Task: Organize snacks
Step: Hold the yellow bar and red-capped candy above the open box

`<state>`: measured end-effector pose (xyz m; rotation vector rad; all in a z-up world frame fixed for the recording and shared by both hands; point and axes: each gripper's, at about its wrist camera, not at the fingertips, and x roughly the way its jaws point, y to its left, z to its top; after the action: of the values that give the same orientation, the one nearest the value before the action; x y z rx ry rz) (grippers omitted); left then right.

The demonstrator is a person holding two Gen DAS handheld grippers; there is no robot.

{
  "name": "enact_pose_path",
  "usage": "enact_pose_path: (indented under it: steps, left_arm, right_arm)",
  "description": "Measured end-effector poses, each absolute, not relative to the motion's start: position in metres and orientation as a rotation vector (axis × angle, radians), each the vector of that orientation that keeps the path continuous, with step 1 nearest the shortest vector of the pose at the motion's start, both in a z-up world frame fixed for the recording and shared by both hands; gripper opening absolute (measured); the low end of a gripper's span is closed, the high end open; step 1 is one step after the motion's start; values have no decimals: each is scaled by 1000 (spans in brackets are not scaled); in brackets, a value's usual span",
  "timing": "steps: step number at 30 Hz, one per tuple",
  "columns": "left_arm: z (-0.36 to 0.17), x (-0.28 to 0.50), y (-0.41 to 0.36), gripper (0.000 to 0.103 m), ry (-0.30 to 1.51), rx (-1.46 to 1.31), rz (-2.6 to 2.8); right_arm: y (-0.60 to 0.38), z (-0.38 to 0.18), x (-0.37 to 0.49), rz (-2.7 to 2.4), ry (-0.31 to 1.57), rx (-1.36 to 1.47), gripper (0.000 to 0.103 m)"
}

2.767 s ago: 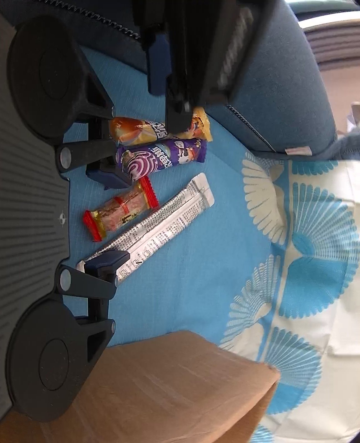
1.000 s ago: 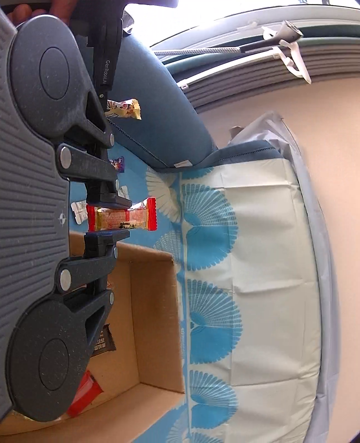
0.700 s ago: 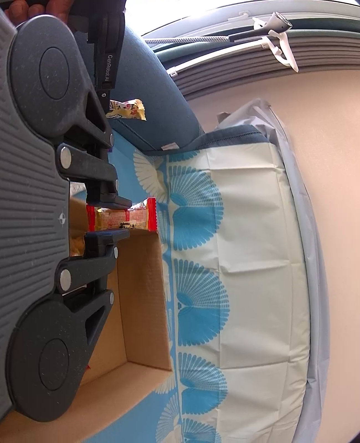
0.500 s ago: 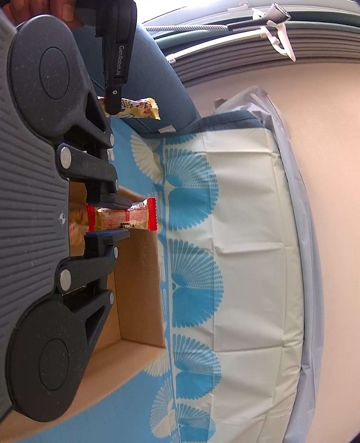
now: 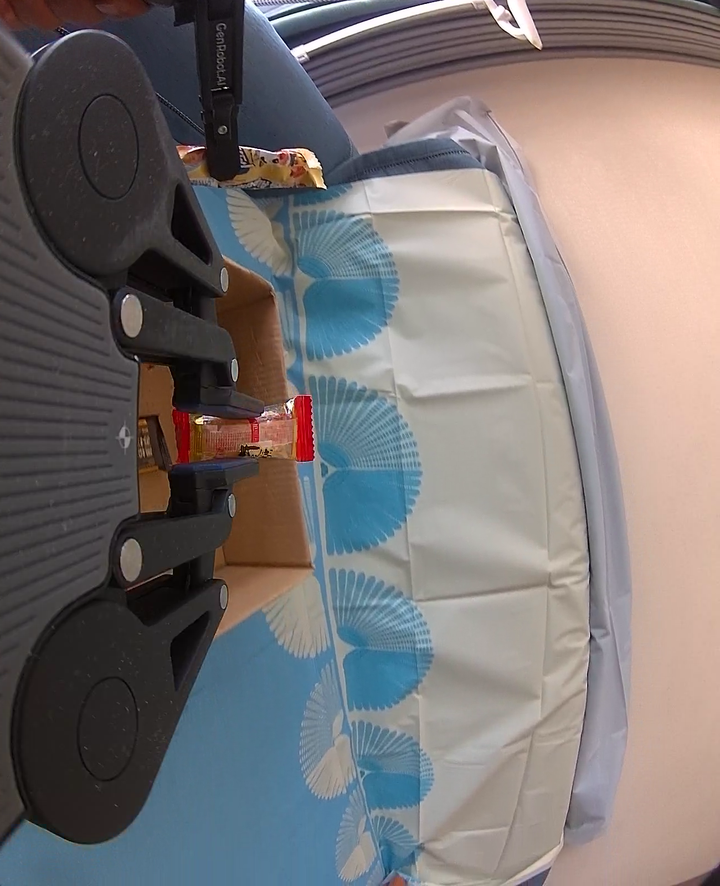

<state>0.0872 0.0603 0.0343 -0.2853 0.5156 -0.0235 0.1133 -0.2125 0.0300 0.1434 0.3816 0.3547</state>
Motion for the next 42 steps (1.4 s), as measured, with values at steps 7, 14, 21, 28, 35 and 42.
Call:
enact_pose_path:
  steps: [7,14,21,28,35,42]
  left_arm:
    - [33,91,45,12,512,-281,-58]
    - [32,92,35,12,510,-278,-81]
    - [32,94,28,12,502,-285,-108]
    - [30,96,20,12,501,-277,-133]
    - [29,97,13,12,507,-268,-151]
    - [29,97,9,12,506,-270,-164]
  right_arm:
    - [-221,27,116,326,386,154,16]
    - [-226,26,119,294,391,176,16]
    - [-225,24,120,273,397,173,16]
    - [-222,23,120,246,392,162,16]
    - [-217,23,120,245,390,135,16]
    - [-215,22,120,242,392,127,16]
